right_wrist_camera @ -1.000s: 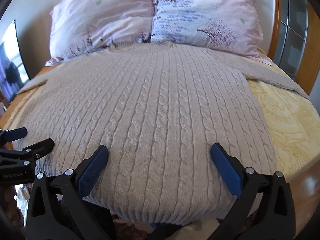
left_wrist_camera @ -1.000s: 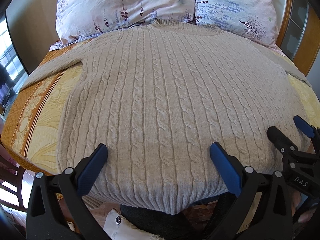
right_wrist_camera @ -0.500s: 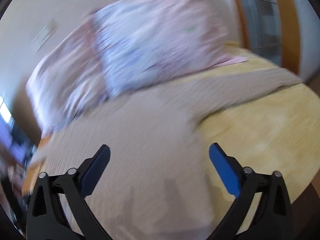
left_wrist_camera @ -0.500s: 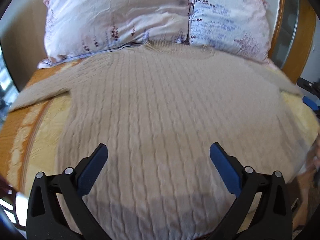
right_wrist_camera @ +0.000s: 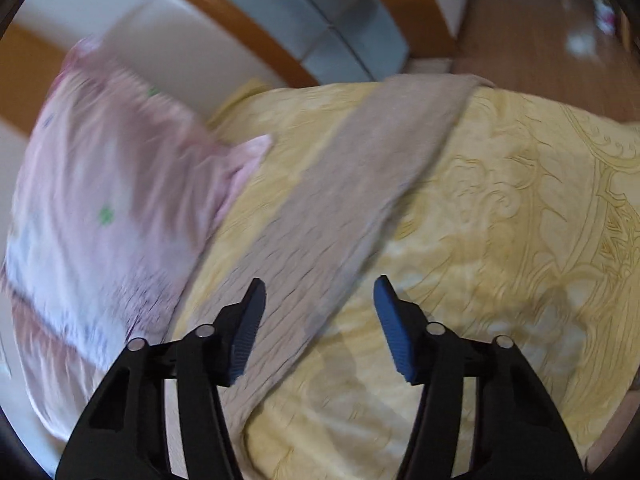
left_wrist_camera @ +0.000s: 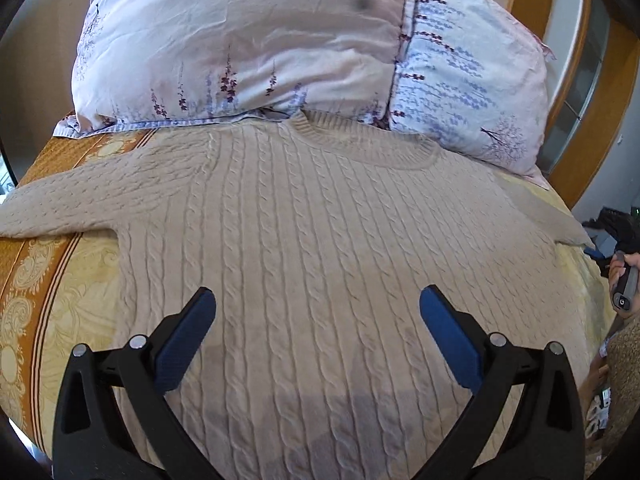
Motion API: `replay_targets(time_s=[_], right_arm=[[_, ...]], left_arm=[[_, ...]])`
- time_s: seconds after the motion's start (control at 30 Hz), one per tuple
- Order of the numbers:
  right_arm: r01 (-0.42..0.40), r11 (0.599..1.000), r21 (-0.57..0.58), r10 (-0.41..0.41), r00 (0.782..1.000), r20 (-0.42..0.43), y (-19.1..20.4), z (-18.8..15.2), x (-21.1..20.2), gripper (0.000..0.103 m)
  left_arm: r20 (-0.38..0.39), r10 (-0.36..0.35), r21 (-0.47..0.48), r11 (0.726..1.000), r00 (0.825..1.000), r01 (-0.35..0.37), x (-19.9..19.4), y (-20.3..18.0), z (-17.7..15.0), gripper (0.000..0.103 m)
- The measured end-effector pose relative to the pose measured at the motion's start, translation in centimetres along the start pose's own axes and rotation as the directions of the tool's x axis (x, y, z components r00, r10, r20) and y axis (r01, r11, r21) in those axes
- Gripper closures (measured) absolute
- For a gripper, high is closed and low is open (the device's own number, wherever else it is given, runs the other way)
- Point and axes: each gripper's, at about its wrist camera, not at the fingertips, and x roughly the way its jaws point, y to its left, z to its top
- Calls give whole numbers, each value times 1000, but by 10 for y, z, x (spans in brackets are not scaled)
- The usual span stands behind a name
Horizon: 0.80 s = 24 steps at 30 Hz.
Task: Fold small clothes
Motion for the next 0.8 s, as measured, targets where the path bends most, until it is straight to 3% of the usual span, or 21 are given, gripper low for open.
replay_targets(time_s=[0.17,0.33,0.43,0.5,0.67,0.8], right_arm=[[-19,1000,25,19,1000,2,-2,6,12,56],[-14,1000,14,13,999,30,-1,13,18,65],[9,1000,-14,-8,999,43,-1,13,19,78],[10,1000,-21,-9,999,37,-3,14,23,92],[30,992,-126,-17,994,104,20,11,10,94],[-7,966,-257,55,983,177,60,-1,-18,94]], left_arm=[[6,-1,2,1000,1000,1,6,1,4,2],[-49,-97,-90,992,994,92,18,11,6,2],[-75,-113,-133,986,991,102,25,18,7,2],[-79,-115,-131,986,990,104,26,19,8,2],[-26,-122,-109,987,992,118,17,20,11,2],[-16,-138,-126,983,990,135,16,25,14,2]])
